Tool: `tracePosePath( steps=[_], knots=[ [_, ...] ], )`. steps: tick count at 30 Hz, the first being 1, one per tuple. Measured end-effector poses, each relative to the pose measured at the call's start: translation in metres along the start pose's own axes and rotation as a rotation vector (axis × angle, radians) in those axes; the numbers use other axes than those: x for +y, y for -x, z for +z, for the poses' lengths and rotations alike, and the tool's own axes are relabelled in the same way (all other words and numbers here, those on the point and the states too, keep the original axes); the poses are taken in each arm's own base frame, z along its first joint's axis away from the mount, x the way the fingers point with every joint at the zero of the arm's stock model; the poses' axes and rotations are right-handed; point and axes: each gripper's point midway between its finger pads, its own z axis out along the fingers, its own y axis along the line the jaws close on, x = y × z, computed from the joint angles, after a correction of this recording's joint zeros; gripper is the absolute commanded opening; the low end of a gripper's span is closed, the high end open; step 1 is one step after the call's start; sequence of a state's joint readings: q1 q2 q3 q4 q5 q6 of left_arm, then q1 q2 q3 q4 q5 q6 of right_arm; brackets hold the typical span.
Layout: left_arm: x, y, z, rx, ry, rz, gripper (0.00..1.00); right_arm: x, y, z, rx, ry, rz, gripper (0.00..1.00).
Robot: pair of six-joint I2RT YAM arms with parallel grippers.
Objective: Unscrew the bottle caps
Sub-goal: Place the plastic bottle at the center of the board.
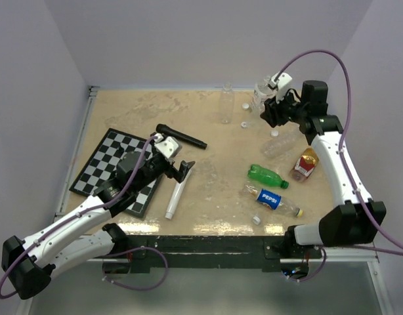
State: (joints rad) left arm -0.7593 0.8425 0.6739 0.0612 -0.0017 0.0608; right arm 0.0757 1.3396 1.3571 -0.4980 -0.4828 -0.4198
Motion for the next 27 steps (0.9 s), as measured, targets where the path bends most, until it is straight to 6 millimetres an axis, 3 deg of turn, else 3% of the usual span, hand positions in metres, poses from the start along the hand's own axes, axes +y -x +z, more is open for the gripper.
tracePosePath(
  steps=[4, 7, 10, 21, 27],
  knots=[
    [-0.001, -0.018, 0.003, 0.068, -0.004, 0.013, 1.0, -0.031, -0.033, 0.029, 0.13, -0.092, 0.032, 0.3],
    [-0.001, -0.024, 0.003, 0.088, -0.007, 0.016, 1.0, -0.04, -0.065, 0.048, 0.227, -0.113, 0.059, 0.36],
    [-0.001, -0.025, 0.003, 0.092, -0.007, 0.022, 1.0, -0.047, -0.084, 0.059, 0.287, -0.131, 0.074, 0.42],
    [-0.001, -0.025, 0.003, 0.093, -0.008, 0.035, 1.0, -0.068, -0.088, 0.084, 0.315, -0.169, 0.082, 0.59],
    [0.0, -0.025, 0.003, 0.095, -0.008, 0.038, 1.0, -0.069, -0.102, 0.097, 0.347, -0.156, 0.109, 0.69]
  ],
)
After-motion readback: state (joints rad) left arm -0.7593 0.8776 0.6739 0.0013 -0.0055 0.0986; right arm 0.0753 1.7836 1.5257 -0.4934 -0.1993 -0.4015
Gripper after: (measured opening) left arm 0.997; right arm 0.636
